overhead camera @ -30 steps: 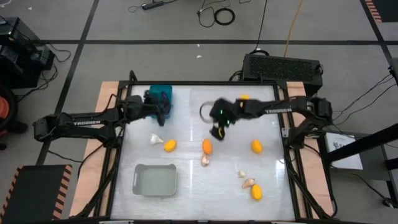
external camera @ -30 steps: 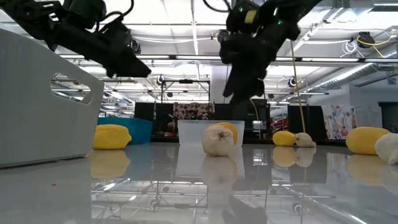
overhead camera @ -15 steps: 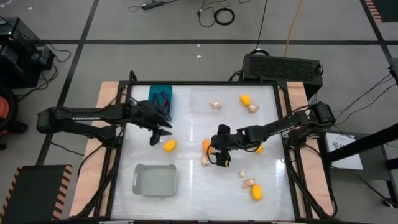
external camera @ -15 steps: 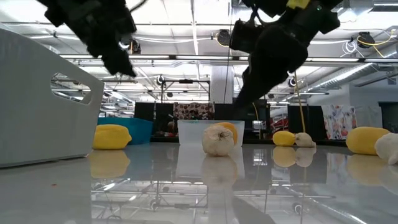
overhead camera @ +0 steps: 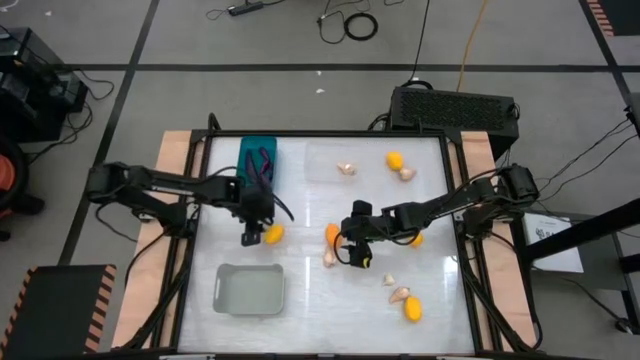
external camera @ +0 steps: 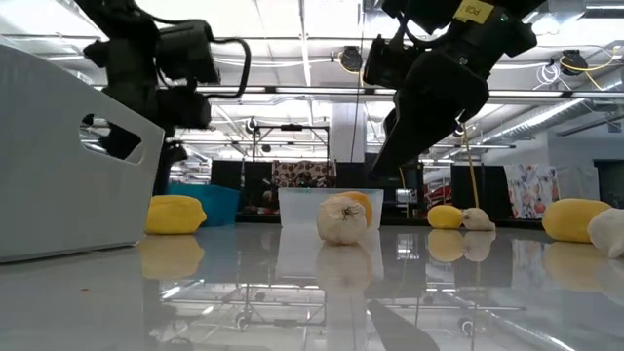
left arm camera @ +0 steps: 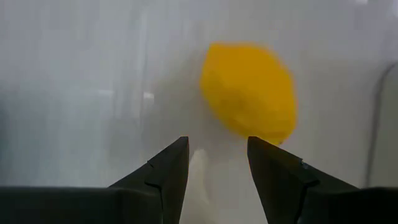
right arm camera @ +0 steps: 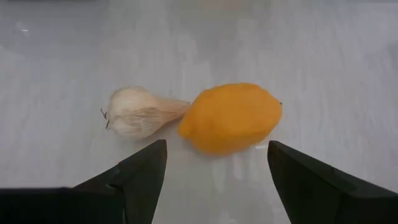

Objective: Sort produce into baskets
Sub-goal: Put the garlic into the transparent bin

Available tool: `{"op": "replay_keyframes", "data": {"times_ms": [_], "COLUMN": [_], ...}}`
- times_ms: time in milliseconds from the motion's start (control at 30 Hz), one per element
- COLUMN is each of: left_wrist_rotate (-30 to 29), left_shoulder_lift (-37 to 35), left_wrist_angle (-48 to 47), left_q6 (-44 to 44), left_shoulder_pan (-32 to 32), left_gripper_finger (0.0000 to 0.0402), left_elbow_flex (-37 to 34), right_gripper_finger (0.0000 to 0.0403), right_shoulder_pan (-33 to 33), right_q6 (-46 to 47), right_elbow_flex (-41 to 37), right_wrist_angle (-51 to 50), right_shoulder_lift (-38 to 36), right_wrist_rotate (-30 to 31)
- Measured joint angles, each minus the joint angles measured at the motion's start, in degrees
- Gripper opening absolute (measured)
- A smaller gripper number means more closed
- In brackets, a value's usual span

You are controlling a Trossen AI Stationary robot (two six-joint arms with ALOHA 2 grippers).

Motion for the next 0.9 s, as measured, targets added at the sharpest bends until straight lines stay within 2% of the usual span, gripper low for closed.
{"op": "replay_keyframes", "data": {"times_ms": [267,700,800,900], "left_wrist_rotate": [-2.9,-3.0,-3.4,-3.7], "left_shoulder_lift": [3.7,8.6,8.6,8.7], "left_wrist_angle": [-0.9,-2.0,-2.0,-2.0], "left_q6": [1.9,2.0,2.0,2.0], "left_shoulder_pan": [0.0,-0.1,-0.1,-0.1], "left_gripper_finger": [0.0171,0.0169,0.0149,0.0111], "left_elbow_flex": [0.0,0.2,0.2,0.2], "right_gripper_finger": [0.0271,0.0271,0.0271,0.0271], "right_shoulder_pan": [0.0,0.0,0.0,0.0], "right_q6": [-1.3,-1.3,-1.4,-1.4], "right_elbow_flex": [0.0,0.0,0.0,0.0], "right_wrist_angle": [1.9,2.3,2.3,2.3], "right_shoulder_lift": [0.0,0.0,0.0,0.0], "right_wrist_rotate": [0.0,-0.1,-0.1,-0.1]}}
